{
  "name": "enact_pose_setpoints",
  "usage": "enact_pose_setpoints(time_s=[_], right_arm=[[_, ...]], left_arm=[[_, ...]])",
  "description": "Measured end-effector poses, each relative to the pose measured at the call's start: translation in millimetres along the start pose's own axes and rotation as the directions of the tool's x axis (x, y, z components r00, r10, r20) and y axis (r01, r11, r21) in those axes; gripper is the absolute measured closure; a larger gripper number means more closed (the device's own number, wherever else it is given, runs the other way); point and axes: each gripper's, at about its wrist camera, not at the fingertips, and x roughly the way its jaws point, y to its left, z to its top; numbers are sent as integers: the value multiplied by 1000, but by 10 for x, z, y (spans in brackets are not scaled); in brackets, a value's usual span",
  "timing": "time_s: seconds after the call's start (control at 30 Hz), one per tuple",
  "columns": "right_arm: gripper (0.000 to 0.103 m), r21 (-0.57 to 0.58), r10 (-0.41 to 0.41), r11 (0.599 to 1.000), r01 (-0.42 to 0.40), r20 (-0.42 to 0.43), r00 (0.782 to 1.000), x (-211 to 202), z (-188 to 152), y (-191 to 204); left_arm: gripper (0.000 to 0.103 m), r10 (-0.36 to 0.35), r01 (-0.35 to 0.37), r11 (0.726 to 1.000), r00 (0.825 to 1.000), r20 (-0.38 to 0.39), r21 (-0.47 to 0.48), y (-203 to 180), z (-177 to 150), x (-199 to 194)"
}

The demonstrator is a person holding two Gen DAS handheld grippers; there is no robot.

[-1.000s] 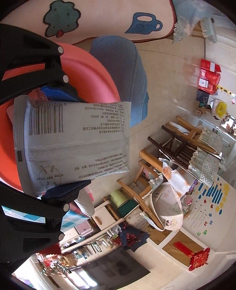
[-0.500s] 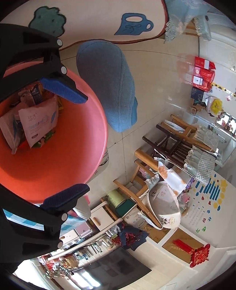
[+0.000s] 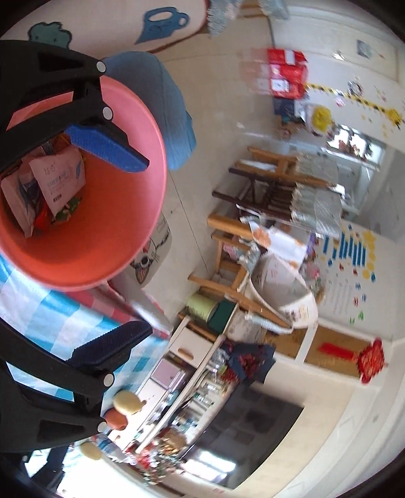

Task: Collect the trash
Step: 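Move both open tools back over the table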

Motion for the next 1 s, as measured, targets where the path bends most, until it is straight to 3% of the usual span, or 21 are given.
enact_pose_setpoints(time_s=[0.33,0.63,1.0], right_arm=[[8,101,-46,994,39,70,996,-399,-197,-598],[7,170,-64,984,46,100,993,-720,-278,-952],[6,264,-106,962,64,147,983,-1075,-369,-1455]], left_arm=[[5,-122,122,982,992,-9,141,-647,-208,-300],[5,-212,230,955,971,-109,186,-1156,-414,-458],[5,-260,323,894,939,-226,311,-1806,-809,-580]])
